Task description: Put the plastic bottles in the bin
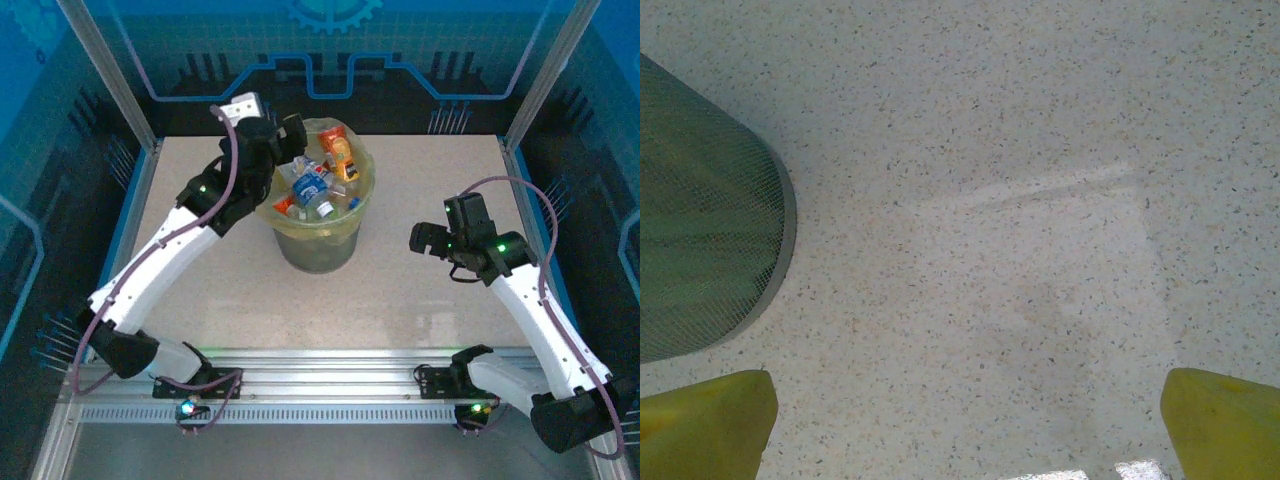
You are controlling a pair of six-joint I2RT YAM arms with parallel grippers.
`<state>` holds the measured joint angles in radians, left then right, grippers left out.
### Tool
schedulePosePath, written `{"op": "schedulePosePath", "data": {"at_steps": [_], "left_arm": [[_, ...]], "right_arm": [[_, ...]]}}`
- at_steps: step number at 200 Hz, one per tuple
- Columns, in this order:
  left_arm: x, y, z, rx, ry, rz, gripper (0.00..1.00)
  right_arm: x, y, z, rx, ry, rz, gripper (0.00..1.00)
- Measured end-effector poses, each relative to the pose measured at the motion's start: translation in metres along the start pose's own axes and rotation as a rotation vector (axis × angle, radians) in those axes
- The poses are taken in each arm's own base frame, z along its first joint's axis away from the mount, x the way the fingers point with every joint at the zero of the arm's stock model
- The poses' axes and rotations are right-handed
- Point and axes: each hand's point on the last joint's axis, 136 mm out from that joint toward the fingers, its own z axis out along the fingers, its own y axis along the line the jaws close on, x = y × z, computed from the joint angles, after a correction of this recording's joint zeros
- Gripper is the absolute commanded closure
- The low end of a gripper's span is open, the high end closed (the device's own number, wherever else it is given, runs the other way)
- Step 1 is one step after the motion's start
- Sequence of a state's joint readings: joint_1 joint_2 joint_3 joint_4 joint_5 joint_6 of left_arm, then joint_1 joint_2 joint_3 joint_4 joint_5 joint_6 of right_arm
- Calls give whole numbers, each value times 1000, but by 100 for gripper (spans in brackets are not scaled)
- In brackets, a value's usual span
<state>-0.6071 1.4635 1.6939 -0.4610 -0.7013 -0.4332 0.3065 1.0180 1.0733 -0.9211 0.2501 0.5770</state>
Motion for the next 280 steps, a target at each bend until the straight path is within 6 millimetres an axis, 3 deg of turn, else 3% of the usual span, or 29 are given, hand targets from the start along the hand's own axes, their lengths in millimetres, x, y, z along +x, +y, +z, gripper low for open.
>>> {"op": "schedulePosePath", "data": {"at_steps": [29,63,93,215,280], "left_arm": [[13,-5,13,-25,64,124,1],[45,2,27,-73,168,251,1],[60,9,31,-108,224,313,1],[69,40,13,-189,248,325,1],[85,50,12,-207,274,324,1]], "right_arm": [[0,0,0,0,0,0,0],[0,0,0,1,0,0,0],[0,0,0,1,0,0,0],[-1,2,1,-7,0,1,0],[-1,2,1,-9,1,1,0]]}}
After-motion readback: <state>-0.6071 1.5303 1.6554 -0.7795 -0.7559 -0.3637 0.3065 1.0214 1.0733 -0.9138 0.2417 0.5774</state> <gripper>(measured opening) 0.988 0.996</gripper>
